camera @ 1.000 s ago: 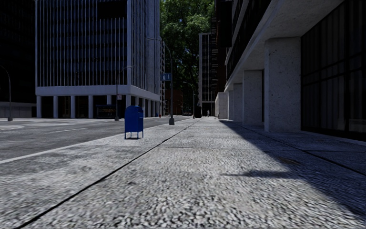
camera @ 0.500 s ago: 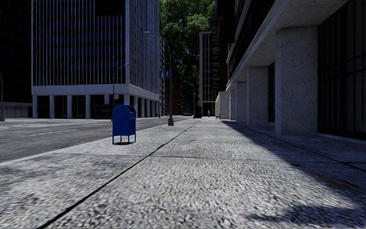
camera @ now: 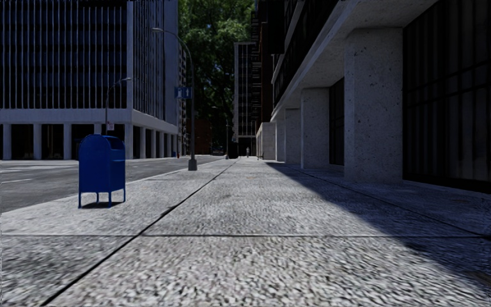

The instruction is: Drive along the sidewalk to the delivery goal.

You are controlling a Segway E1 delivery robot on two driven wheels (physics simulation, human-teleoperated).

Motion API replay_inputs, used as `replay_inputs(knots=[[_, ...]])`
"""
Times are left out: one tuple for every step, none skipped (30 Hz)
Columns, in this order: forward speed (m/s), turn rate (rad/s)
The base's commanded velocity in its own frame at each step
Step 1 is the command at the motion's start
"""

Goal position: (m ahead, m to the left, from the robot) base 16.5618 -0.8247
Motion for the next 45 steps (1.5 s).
replay_inputs(knots=[[2.00,0.00],[2.00,0.00],[2.00,0.00],[2.00,0.00],[2.00,0.00],[2.00,0.00],[2.00,0.00],[2.00,0.00],[2.00,0.00],[2.00,0.00],[2.00,0.00],[2.00,0.00],[2.00,0.00],[2.00,0.00],[2.00,0.00],[2.00,0.00],[2.00,0.00],[2.00,0.00],[2.00,0.50],[2.00,1.20],[2.00,1.20],[2.00,1.20],[2.00,1.20],[2.00,0.67],[2.00,0.11],[2.00,0.11],[2.00,0.01],[2.00,0.00],[2.00,0.00],[2.00,0.00],[2.00,0.00],[2.00,0.00],[2.00,0.00],[2.00,0.00],[2.00,0.00],[2.00,0.00],[2.00,0.00],[2.00,0.00],[2.00,0.00],[2.00,0.00],[2.00,0.00],[2.00,0.00],[2.00,0.00],[2.00,0.00],[2.00,0.00]])
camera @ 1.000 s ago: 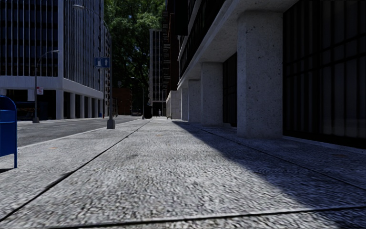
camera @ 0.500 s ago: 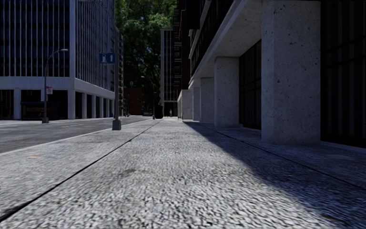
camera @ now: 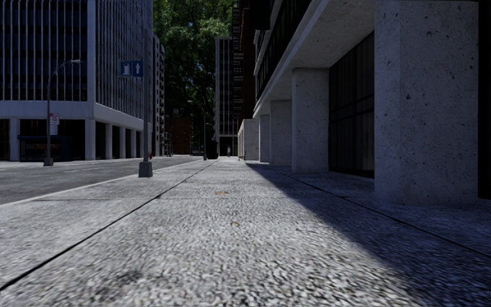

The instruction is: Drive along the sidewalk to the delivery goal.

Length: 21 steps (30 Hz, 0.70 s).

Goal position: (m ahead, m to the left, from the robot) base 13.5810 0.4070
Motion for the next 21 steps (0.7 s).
replay_inputs(knots=[[2.00,0.00],[2.00,0.00],[2.00,0.00],[2.00,0.00],[2.00,0.00],[2.00,0.00],[2.00,0.00],[2.00,0.00],[2.00,0.00],[2.00,0.00],[2.00,0.00],[2.00,0.00],[2.00,0.00],[2.00,0.00],[2.00,0.00],[2.00,0.00],[2.00,0.00],[2.00,0.00],[2.00,0.00],[2.00,0.00],[2.00,0.00]])
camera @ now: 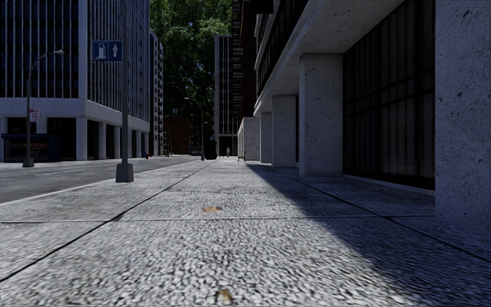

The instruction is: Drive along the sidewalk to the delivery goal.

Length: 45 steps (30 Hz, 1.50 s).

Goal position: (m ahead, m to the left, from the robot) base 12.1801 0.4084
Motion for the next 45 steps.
replay_inputs(knots=[[2.00,0.00],[2.00,0.00],[2.00,0.00],[2.00,0.00],[2.00,0.00],[2.00,0.00],[2.00,0.00],[2.00,0.00],[2.00,0.00],[2.00,0.00],[2.00,0.00],[2.00,0.00],[2.00,0.00],[2.00,0.00],[2.00,0.00],[2.00,0.00],[2.00,0.00],[2.00,0.00],[2.00,0.00],[2.00,0.00],[2.00,0.00],[2.00,0.00],[2.00,0.00],[2.00,0.00],[2.00,0.00],[2.00,0.00],[2.00,0.00],[2.00,0.00],[2.00,0.00],[2.00,0.00],[2.00,0.00],[2.00,0.00],[2.00,0.00],[2.00,0.00],[2.00,0.00],[2.00,0.00],[2.00,0.00],[2.00,0.00],[2.00,0.00],[2.00,0.00],[2.00,0.00],[2.00,0.00],[2.00,0.00],[2.00,0.00],[2.00,0.00]])
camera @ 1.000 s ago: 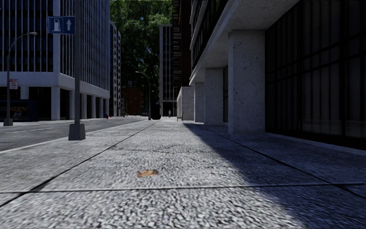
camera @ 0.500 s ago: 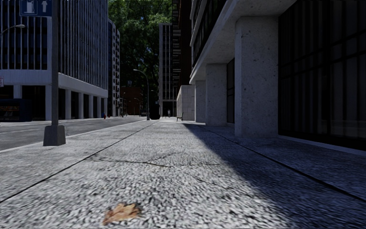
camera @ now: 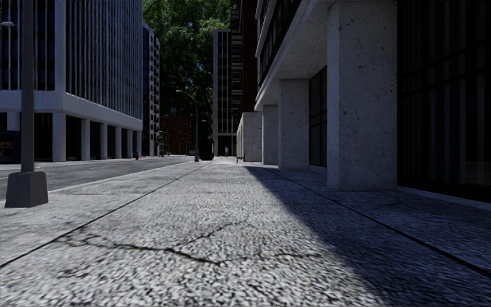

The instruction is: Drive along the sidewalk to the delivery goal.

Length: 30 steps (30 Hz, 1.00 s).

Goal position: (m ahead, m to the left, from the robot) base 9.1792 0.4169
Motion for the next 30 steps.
replay_inputs(knots=[[2.00,0.00],[2.00,0.00],[2.00,0.00],[2.00,0.00],[2.00,0.00],[2.00,0.00],[2.00,0.00],[2.00,0.00],[2.00,0.00],[2.00,0.10],[2.00,0.10],[2.00,0.63],[2.00,0.78],[2.00,0.84],[2.00,0.47],[2.00,0.47],[2.00,0.02],[2.00,0.00],[2.00,0.00],[2.00,0.00],[2.00,0.00],[2.00,0.00],[2.00,0.00],[2.00,0.00],[2.00,0.00],[2.00,0.00],[2.00,0.00],[2.00,0.00],[2.00,0.00],[2.00,0.00]])
